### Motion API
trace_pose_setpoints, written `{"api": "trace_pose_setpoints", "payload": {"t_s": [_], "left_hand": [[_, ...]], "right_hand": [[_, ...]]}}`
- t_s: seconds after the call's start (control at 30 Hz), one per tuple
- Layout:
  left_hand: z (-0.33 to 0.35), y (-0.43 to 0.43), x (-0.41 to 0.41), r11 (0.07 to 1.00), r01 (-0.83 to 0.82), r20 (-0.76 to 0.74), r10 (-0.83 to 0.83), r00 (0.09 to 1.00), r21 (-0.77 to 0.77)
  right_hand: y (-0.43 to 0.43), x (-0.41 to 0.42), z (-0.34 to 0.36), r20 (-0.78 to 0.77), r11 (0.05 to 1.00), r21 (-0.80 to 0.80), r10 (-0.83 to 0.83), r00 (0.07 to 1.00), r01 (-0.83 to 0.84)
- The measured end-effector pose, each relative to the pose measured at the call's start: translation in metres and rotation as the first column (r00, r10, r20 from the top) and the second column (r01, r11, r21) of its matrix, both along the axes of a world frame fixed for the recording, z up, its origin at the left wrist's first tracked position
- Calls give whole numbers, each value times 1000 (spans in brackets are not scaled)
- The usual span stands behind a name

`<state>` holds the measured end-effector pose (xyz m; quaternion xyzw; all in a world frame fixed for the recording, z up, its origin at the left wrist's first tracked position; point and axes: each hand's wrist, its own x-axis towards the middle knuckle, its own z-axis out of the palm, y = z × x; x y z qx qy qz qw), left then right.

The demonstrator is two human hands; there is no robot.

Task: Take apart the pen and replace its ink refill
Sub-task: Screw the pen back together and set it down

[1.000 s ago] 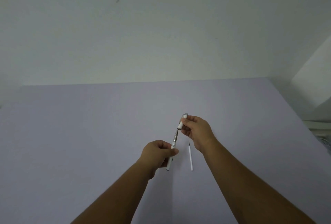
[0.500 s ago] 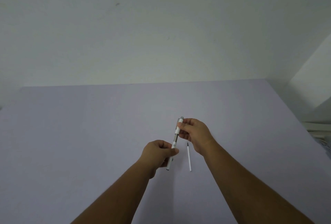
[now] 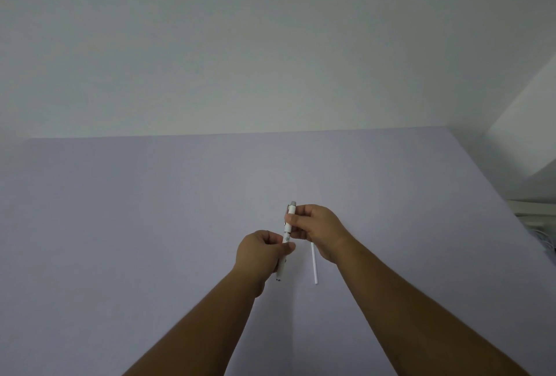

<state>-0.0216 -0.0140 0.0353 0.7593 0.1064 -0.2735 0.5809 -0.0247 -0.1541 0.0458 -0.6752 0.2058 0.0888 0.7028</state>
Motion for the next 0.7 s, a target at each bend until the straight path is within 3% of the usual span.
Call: {"api": "trace_pose_setpoints", "payload": {"t_s": [0.13, 0.23, 0.3, 0.4, 0.5, 0.7], "left_hand": [[-15, 1, 0, 1000, -13, -32, 14, 999, 28], [-28, 2, 2, 998, -33, -69, 37, 997, 62], [-38, 1, 2, 996, -49, -97, 56, 994, 73], [-52, 0, 1, 992, -61, -99, 72, 992, 111], [-63, -2, -1, 977, -65, -39, 74, 997, 204], [-74, -7, -3, 951, -58, 22, 54, 998, 305]], "right_hand": [[1, 1, -12, -24, 998, -67, 9, 1000, -10], [-1, 1, -28, -75, 979, -188, -90, 993, 75], [-6, -1, -38, -123, 904, -422, -139, 983, 75], [-12, -11, -54, -269, 744, -657, -78, 960, -124], [-11, -22, -72, -345, 715, -670, -62, 936, -200], [3, -27, -87, -308, 725, -672, -85, 948, -154]]}}
